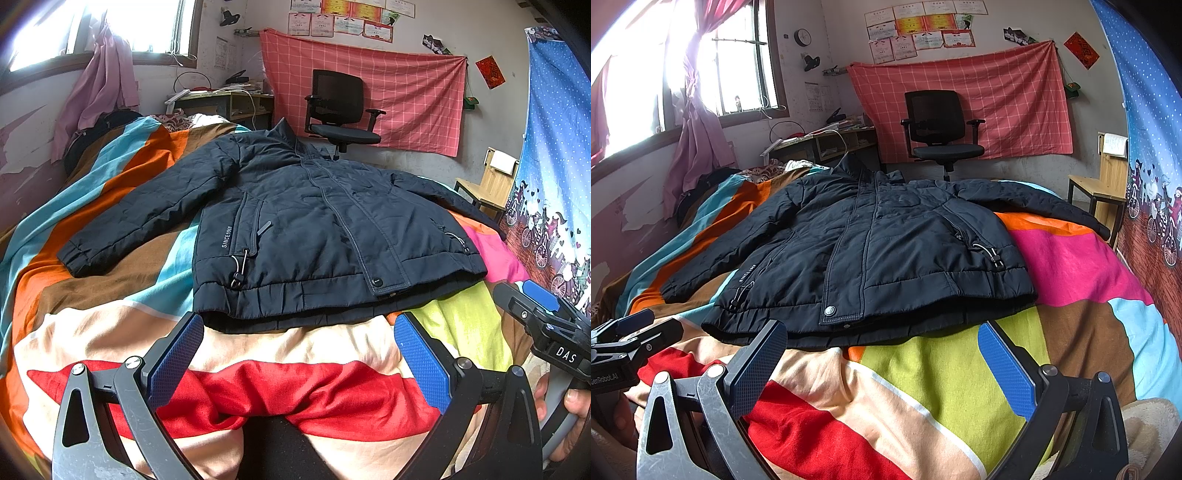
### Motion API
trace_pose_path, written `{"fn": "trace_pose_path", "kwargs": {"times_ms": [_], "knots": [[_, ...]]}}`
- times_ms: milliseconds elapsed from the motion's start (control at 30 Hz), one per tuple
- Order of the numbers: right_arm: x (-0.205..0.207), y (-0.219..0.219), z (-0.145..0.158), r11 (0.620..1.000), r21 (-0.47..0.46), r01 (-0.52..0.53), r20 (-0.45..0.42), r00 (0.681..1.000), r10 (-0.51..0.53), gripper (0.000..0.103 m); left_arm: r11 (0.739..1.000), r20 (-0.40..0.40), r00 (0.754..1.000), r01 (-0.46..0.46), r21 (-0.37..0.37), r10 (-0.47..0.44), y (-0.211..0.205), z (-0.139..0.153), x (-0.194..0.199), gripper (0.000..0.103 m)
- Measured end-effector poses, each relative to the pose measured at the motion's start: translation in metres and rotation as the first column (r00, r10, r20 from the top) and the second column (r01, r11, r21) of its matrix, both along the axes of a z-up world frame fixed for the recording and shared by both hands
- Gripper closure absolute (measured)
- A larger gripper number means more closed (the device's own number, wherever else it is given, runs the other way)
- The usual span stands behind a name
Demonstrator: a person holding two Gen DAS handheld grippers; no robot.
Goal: Fold large clothes
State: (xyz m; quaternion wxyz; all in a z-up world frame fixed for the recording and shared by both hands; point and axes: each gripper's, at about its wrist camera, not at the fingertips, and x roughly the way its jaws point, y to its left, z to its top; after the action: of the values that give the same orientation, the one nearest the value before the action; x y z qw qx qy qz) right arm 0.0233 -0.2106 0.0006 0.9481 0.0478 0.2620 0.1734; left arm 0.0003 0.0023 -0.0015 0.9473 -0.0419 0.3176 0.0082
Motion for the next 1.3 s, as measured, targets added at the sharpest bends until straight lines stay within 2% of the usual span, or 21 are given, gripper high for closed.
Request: {"fn": "trace_pose_path", "kwargs": {"times_ms": [1133, 1300], "knots": [[0.0001, -0.0006, -0.0017, 1.000, 0.002, 0.000, -0.002, 1.000, 0.000, 0.000, 1.000, -0.001, 1.000, 0.001, -0.001, -0.001, 0.0000, 0.0003, -0.0001, 0.002], [0.0016, -0.0029, -0.0053, 1.000, -0.003, 0.016, -0.026, 1.000, -0.016, 0.000, 1.000, -0.020, 1.000, 0.000, -0.001, 0.000, -0.0048, -0.0059, 0.0028, 0.002]]}}
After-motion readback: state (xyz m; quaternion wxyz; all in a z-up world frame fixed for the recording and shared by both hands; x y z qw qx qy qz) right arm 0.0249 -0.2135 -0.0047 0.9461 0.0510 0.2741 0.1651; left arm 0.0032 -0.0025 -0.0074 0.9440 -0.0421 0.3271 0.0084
